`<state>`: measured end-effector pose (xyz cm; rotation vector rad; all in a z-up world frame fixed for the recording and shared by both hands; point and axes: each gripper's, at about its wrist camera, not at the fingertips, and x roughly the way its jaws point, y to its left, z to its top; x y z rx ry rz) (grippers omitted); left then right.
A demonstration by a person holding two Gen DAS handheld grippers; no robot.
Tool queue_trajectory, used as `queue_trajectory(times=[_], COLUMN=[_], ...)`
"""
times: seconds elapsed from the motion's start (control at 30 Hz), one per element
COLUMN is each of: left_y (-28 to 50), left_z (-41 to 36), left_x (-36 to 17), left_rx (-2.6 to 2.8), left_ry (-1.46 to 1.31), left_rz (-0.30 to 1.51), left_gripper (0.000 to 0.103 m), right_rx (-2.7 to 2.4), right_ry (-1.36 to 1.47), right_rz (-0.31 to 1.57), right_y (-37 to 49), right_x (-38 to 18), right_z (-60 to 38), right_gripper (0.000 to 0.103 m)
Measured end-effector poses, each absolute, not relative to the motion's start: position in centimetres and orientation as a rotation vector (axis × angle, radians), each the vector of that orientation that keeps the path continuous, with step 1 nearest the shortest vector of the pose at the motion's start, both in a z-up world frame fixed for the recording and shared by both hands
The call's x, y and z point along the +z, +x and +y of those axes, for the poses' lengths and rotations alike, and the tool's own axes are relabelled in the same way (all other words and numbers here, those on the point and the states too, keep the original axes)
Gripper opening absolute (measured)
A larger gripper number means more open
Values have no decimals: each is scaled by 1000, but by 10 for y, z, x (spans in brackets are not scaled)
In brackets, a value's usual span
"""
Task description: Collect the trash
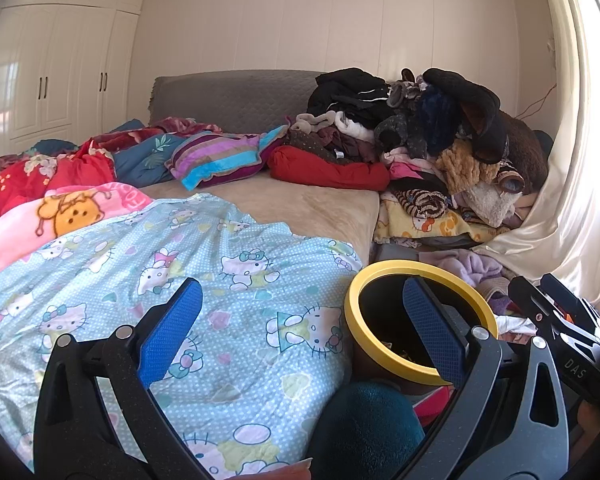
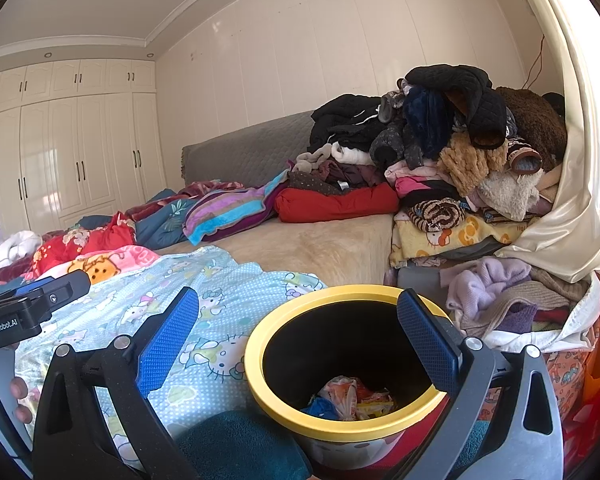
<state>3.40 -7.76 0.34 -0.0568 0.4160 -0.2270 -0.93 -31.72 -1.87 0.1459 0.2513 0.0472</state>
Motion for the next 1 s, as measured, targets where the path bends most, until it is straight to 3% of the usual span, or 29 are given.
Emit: queue_trajectory(times=[0.43,0.6,0.8,1.0], left_y=[42,48,26,-40], left_z=[-61,-18,110,294], left_x=[3,5,2,-55], left_rx=[-183,-86,240,790], left_ry=[-75,-181,-261,-271], left_rz=[446,499,499,636], left_gripper=[92,92,92,92], right_rx=[61,180,538,913], right_ry=[141,148,101,-159], right_rz=[251,244,409,756], right_y=[-7,6,48,47], right_x=[-18,1,16,-50], right_z=[-310,-270,-133,78], right_gripper=[97,97,97,97])
